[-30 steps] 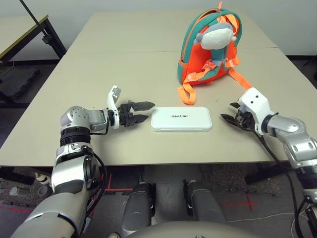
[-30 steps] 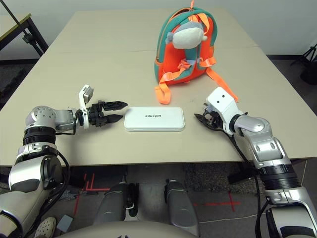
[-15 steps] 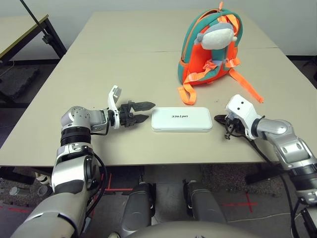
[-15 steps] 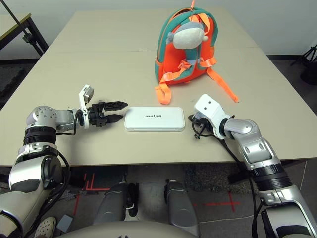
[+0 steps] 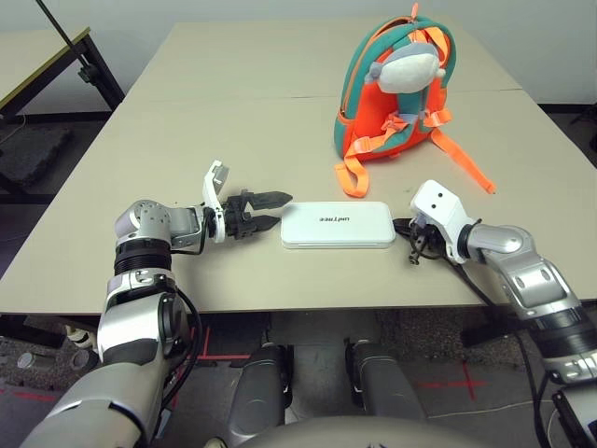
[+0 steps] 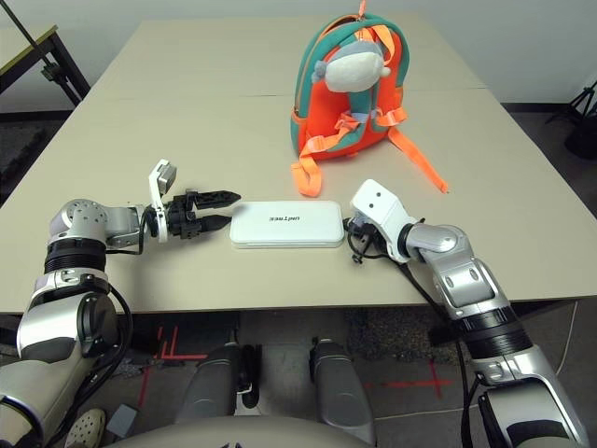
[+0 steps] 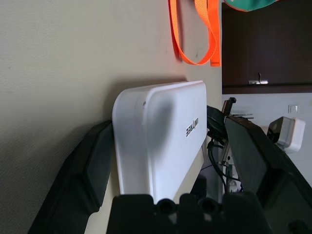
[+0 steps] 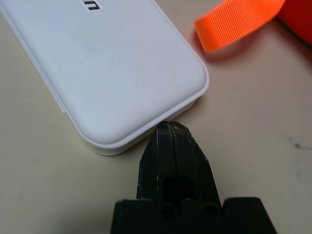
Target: Put the pencil case into the backpack and zip it.
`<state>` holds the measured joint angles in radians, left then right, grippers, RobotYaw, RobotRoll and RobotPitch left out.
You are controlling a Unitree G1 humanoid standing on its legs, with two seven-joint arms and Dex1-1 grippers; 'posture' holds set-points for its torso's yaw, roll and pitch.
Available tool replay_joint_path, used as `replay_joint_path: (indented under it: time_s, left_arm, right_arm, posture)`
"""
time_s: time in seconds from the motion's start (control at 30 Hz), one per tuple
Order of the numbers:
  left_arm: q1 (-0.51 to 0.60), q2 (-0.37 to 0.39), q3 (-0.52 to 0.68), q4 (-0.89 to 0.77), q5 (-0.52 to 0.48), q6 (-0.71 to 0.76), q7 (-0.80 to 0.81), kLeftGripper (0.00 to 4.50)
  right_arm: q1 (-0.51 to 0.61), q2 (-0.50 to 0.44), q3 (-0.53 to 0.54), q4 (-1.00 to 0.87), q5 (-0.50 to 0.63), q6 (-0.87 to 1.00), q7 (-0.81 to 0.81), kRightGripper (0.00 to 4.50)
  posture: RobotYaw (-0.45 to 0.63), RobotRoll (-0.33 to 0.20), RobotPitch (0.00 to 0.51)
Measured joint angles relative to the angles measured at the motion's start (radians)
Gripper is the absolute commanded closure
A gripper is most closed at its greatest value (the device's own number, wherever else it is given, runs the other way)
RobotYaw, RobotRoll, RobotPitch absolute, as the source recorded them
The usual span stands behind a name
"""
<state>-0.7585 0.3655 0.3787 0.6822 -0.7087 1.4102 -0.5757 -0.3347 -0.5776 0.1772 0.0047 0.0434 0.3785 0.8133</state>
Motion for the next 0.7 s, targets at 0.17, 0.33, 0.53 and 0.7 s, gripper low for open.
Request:
replay_joint_path:
  time_s: [0.17, 0.33, 0.53, 0.7]
  left_arm:
    - [0.003, 0.0, 0.0, -0.004, 0.0, 0.001, -0.001, 0.0]
    - [0.012, -0.002, 0.0, -0.017, 0.0, 0.003, -0.004, 0.0]
    - [0.032, -0.003, -0.02, -0.069, 0.0, 0.011, -0.018, 0.0]
    - [0.045, 0.002, -0.038, -0.099, 0.0, 0.018, -0.035, 0.0]
  right_arm:
    - [-0.011, 0.018, 0.008, 0.0, 0.0, 0.006, 0.0, 4.46]
    - [-0.024, 0.043, 0.013, -0.002, -0.008, 0.012, -0.005, 4.46]
    - [-0.031, 0.06, 0.027, -0.007, -0.017, 0.015, -0.009, 4.46]
    - [-0.035, 0.068, 0.03, -0.007, -0.02, 0.015, -0.012, 4.46]
  posture:
    - [-0.18, 0.0, 0.122]
    - [-0.18, 0.0, 0.122]
    - [-0.18, 0.0, 0.123]
    - [-0.18, 0.0, 0.123]
